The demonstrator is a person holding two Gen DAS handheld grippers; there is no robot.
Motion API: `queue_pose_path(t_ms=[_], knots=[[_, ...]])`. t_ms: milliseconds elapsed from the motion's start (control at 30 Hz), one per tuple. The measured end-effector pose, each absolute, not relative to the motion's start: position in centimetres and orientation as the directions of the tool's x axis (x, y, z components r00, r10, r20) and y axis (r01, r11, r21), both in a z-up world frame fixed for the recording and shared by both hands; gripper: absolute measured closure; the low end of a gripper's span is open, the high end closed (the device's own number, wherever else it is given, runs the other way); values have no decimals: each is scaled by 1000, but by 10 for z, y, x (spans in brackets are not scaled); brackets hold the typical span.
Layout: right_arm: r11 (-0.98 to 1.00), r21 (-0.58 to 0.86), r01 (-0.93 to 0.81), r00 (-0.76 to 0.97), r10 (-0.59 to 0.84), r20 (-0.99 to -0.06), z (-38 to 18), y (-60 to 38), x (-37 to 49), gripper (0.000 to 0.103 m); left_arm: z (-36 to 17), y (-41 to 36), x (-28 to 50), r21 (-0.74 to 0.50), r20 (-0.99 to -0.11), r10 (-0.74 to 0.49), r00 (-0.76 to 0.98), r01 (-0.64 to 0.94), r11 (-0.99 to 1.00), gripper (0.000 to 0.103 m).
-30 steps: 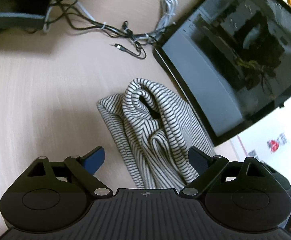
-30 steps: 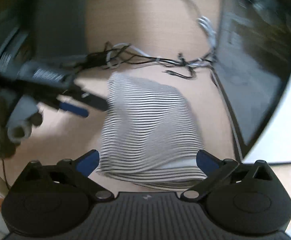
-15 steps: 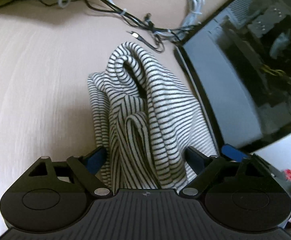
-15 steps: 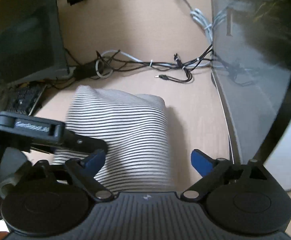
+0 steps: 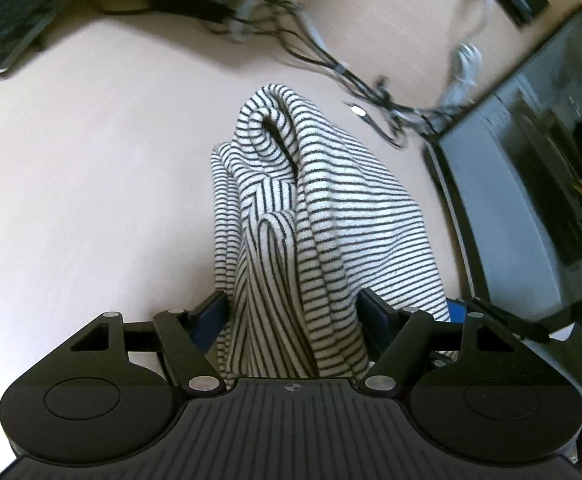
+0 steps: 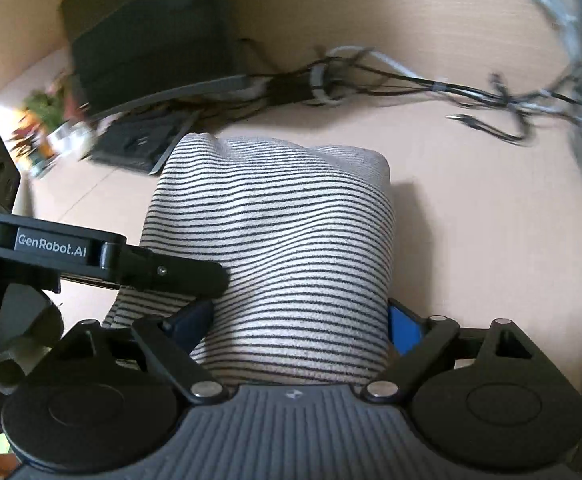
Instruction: Fold clothes
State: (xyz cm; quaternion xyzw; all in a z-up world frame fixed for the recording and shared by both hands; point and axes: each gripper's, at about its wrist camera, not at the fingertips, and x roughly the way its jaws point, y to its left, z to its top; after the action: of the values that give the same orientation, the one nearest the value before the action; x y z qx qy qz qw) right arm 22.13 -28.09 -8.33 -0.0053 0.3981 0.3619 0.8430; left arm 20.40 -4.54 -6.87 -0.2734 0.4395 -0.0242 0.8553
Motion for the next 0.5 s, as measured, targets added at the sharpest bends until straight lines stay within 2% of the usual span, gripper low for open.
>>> queue_pose_path(t_ms=[167,300,333,400,500], knots=[[639,302,-708,334,679,-654,-82,-245,218,12,-67,-17,173,-457,-748,-185,637,-293,840,26],[564,370,-738,270,749,-605,-75,-238,226,12,-65,10,144,-451,-738,-113,665,-362,816,21],[562,387,-731,275,762,-586,-71,-242,230,7,-64,14,138,-466,-726,-118,677,-359,809,19],[580,404,-708,306,767,-564,-69,-248,242,6,-62,18,133,-498,-705,-151,693,-331,802,12],[598,438,-671,292,756,-586,-83,-248,261,6,-67,20,140,-511,-706,-188,682,-309,802,12]])
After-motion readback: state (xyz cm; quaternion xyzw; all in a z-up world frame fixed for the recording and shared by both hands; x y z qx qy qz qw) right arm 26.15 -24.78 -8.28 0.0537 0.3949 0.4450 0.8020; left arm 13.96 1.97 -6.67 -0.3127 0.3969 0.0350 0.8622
